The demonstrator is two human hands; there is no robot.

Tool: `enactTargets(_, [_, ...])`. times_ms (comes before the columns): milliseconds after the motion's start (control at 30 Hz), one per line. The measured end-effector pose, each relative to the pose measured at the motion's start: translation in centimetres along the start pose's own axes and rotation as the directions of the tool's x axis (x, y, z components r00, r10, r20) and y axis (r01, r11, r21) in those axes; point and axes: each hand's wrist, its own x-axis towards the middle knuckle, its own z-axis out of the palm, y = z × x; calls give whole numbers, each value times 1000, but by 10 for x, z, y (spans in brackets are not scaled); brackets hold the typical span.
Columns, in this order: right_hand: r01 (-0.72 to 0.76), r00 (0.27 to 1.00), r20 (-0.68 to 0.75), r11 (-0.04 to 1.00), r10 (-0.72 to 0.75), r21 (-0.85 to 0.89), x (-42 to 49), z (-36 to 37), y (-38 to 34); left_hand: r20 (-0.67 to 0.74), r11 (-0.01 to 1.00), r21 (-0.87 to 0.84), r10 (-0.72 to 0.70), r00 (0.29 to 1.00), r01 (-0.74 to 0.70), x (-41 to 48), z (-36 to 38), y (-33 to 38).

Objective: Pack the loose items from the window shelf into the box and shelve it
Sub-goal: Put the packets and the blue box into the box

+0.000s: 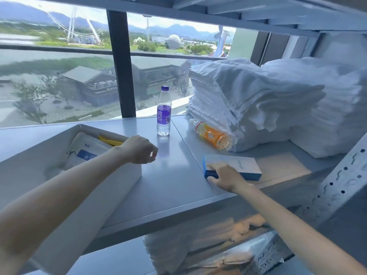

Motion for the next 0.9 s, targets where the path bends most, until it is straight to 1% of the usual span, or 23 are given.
enactTargets(33, [31, 999, 41, 998, -33, 50, 4, -4, -3, -3, 1000, -3, -2, 1000, 2, -1, 0, 1])
enactTargets(67, [43, 996, 80, 997, -48, 61, 11, -8, -3, -8, 1000, -11, -3, 1000, 3, -1, 0, 2])
enactTargets(133, [31, 986, 167, 999, -26, -29, 24, -16, 4, -34, 999, -31, -8, 999, 6, -2, 0, 3])
enactTargets(200, [-20, 957, 284, 989, 60, -143, 35, -22, 16, -66, 999, -47, -7, 998, 4, -3, -1, 3])
enactTargets(267, [-53, 917, 376, 977, 130, -209, 39, -26, 25, -94, 996, -87, -4, 996, -4, -6, 0, 2])
enactTargets(367, [-45, 897, 418, 971, 143, -234, 35, -26, 25, -114, 990, -144, -15, 993, -2, -17, 0, -1])
enactTargets(467, [-98, 902, 405, 984, 150, -146, 28, -23, 14, -124, 990, -140, -14, 992, -3, -33, 1, -1])
enactTargets(500, [-96, 919, 371, 988, 135, -123, 27, -23, 8, -138, 986, -167, -16, 990, -7, -39, 0, -2])
enactTargets(567, [-58, 967, 242, 996, 74, -73, 27, -33, -6, -179, 966, -258, -49, 983, 1, -50, -5, -3])
enactTargets(633, [0, 997, 78, 1000, -1, 18, 28, -53, -28, -209, 933, -357, -123, 970, 42, -59, -15, -5])
enactTargets(667, [38, 999, 7, 998, -39, 51, 28, -65, -42, -210, 900, -431, -173, 962, 67, -62, -21, -7])
enactTargets(700, [80, 996, -48, 995, -78, 55, 27, -78, -58, -200, 838, -540, -222, 954, 82, -67, -30, -8])
enactTargets(733, [120, 988, -97, 992, -116, 31, 26, -89, -73, -168, 738, -669, -268, 949, 90, -71, -38, -9])
enactTargets(767, [153, 978, -139, 988, -154, -14, 24, -99, -90, -136, 611, -787, -297, 945, 79, -75, -47, -11])
enactTargets(800, [179, 967, -173, 982, -187, -64, 21, -107, -106, -116, 493, -868, -304, 946, 52, -80, -54, -14])
enactTargets(833, [201, 956, -196, 974, -219, -104, 18, -112, -123, -105, 411, -911, -307, 946, 33, -86, -60, -19])
enactTargets(900, [236, 940, -209, 956, -270, -173, 12, -114, -153, -91, 315, -949, -304, 948, 9, -99, -66, -26])
